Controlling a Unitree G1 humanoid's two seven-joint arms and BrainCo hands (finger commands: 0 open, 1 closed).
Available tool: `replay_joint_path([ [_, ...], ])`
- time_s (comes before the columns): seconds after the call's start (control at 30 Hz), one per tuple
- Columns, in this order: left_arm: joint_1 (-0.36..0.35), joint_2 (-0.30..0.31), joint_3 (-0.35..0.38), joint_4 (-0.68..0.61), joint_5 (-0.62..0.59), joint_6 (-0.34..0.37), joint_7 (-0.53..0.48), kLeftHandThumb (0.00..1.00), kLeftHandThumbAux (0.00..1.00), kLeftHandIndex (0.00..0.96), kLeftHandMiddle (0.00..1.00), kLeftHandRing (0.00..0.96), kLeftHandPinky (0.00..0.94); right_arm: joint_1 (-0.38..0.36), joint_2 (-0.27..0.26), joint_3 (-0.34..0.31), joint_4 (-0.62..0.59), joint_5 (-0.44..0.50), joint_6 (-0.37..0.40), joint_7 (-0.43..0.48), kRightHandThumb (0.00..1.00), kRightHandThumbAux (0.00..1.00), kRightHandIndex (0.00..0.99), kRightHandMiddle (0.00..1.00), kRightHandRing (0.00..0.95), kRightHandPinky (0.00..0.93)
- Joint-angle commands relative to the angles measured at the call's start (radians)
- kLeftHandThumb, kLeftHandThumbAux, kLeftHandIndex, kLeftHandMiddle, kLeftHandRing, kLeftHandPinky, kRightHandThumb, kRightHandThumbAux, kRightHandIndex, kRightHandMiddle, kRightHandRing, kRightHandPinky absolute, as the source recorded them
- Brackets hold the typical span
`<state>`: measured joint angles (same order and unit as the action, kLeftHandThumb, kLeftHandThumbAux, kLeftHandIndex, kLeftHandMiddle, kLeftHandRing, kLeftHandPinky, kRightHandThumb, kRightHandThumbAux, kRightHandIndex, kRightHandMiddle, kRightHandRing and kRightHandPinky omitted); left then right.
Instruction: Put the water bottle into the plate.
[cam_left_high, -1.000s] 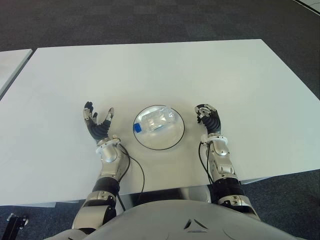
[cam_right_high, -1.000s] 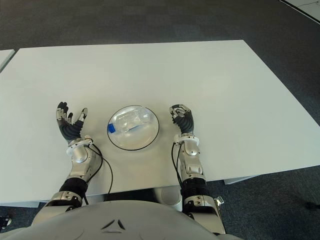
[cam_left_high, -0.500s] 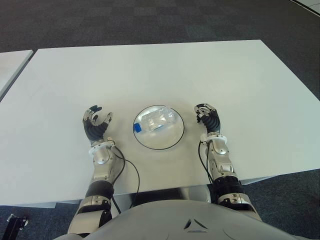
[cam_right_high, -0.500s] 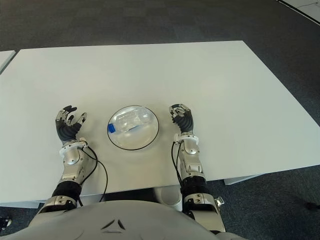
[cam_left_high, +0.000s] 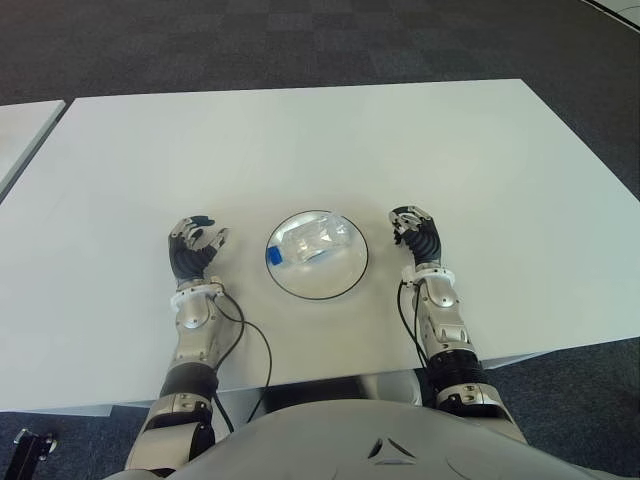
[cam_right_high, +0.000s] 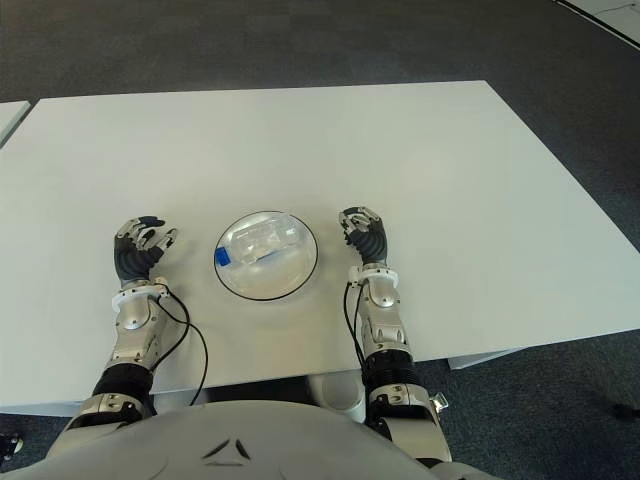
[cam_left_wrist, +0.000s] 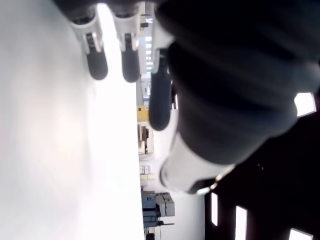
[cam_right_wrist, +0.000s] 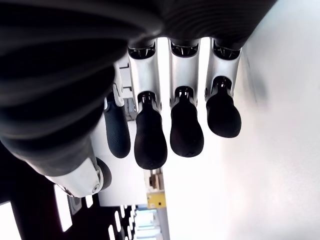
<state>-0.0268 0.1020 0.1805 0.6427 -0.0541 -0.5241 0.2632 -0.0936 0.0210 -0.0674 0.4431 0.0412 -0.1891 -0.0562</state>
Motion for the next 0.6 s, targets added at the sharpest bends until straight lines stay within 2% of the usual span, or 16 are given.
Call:
replay_joint_path([
  [0.03,0.025,0.007,-0.01,0.06,0.027,0.041,-0.028,0.549,0.794,0.429,0.476,0.493,0.509,0.049,0.001,-0.007,0.07,0.003,0.054,0.004,0.703,0.73,0.437,0.754,0.737,0.738],
  [0.1,0.028,0.018,-0.027,0.056,0.048,0.06,-0.046,0.625,0.757,0.43,0.499,0.51,0.527,0.049,-0.001,-0.004,0.071,-0.001,0.051,0.004,0.702,0.73,0.437,0.756,0.739,0.741],
  [0.2,0.035,0.026,-0.049,0.035,0.077,0.103,-0.062,0.681,0.73,0.431,0.544,0.544,0.55,0.048,-0.002,-0.004,0.072,-0.003,0.05,0.003,0.702,0.73,0.437,0.757,0.741,0.741],
  [0.47,0.048,0.036,-0.092,-0.005,0.133,0.19,-0.073,0.708,0.716,0.434,0.591,0.583,0.563,0.045,-0.005,-0.005,0.075,-0.003,0.052,0.002,0.702,0.729,0.437,0.758,0.743,0.741],
  [0.6,0.03,0.035,-0.111,0.04,0.159,0.202,-0.065,0.71,0.715,0.434,0.596,0.589,0.564,0.044,-0.007,-0.004,0.078,-0.004,0.052,0.001,0.702,0.729,0.437,0.757,0.744,0.742],
])
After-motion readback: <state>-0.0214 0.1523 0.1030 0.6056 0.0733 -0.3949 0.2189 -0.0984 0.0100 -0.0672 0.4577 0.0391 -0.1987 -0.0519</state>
